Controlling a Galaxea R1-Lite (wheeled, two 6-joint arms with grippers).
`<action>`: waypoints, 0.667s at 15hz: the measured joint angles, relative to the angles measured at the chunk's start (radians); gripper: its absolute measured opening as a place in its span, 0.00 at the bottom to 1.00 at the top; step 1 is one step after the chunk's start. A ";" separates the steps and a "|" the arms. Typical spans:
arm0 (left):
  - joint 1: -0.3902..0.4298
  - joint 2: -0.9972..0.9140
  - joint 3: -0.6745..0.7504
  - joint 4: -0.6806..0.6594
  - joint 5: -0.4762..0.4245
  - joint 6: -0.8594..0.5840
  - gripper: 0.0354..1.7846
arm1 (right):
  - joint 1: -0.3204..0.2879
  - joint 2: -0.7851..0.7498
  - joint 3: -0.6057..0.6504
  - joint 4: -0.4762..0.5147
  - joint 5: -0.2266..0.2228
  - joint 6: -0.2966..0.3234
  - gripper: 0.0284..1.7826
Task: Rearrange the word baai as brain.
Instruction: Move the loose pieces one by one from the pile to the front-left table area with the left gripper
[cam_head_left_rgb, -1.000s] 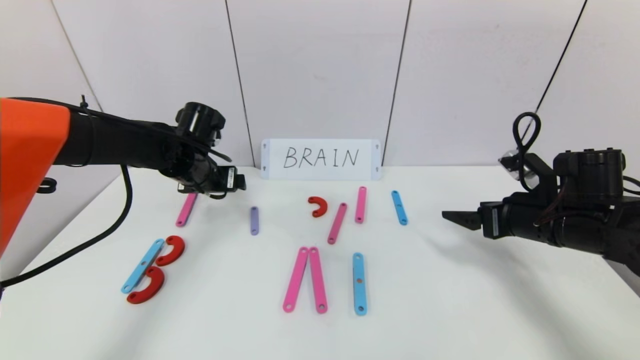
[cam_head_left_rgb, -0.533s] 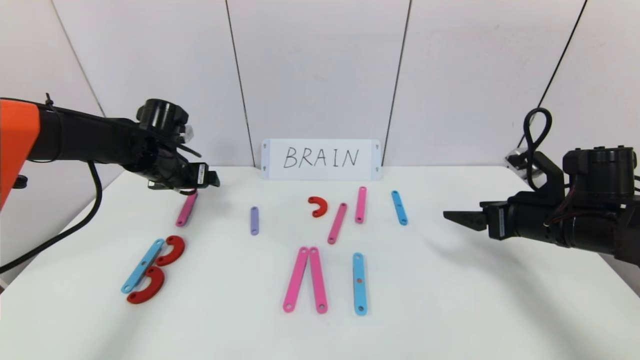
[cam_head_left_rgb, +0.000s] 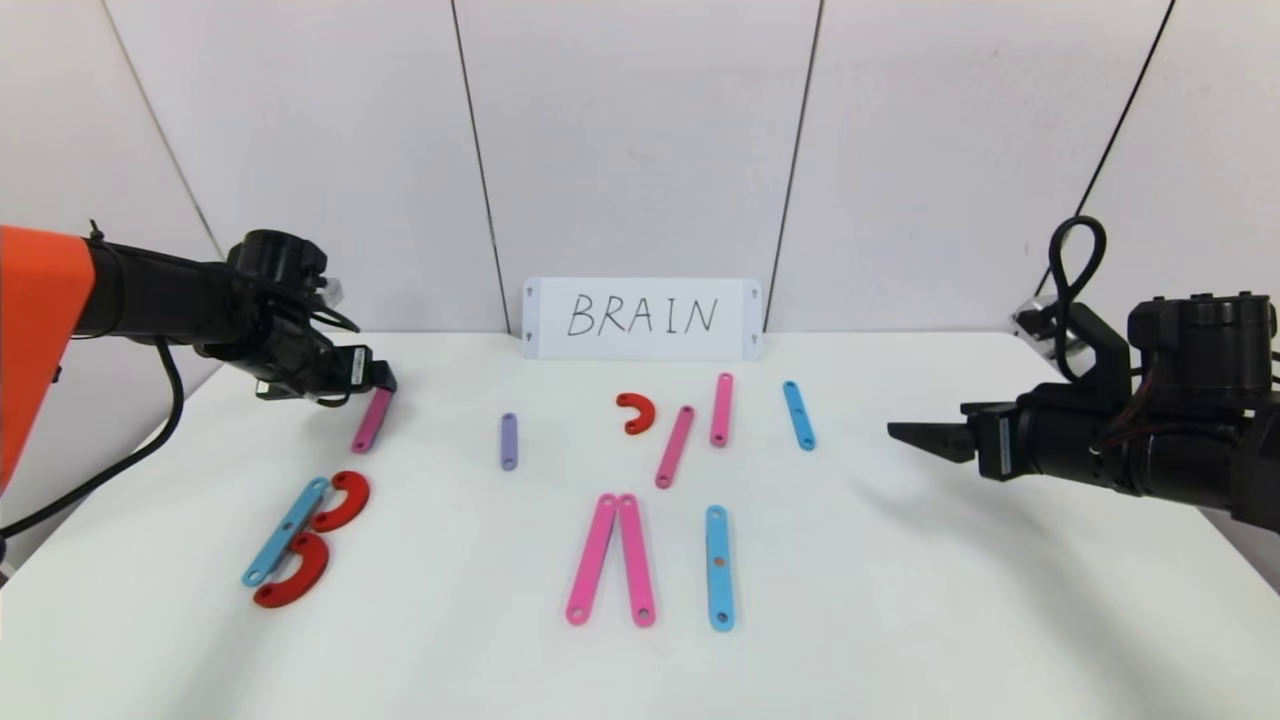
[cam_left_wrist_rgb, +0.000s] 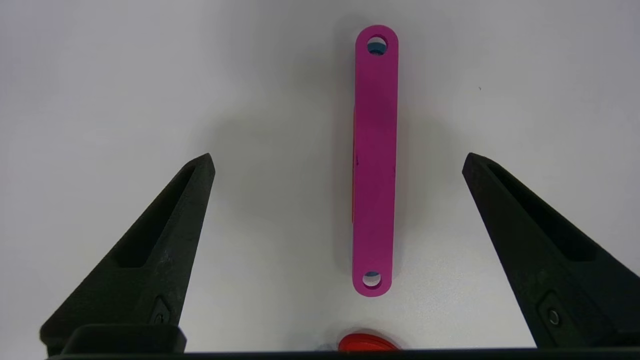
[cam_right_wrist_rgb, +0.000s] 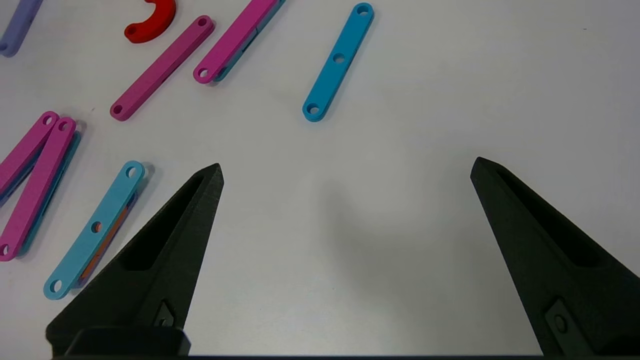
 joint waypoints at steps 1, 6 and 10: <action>0.003 0.009 0.002 0.002 -0.011 -0.001 0.97 | 0.000 0.001 0.001 0.000 0.000 -0.001 0.97; 0.004 0.045 0.001 0.003 -0.043 0.000 0.97 | 0.000 0.005 0.004 0.000 0.000 -0.003 0.97; 0.002 0.063 -0.002 0.001 -0.047 0.000 0.82 | 0.000 0.004 0.004 0.000 0.000 -0.003 0.97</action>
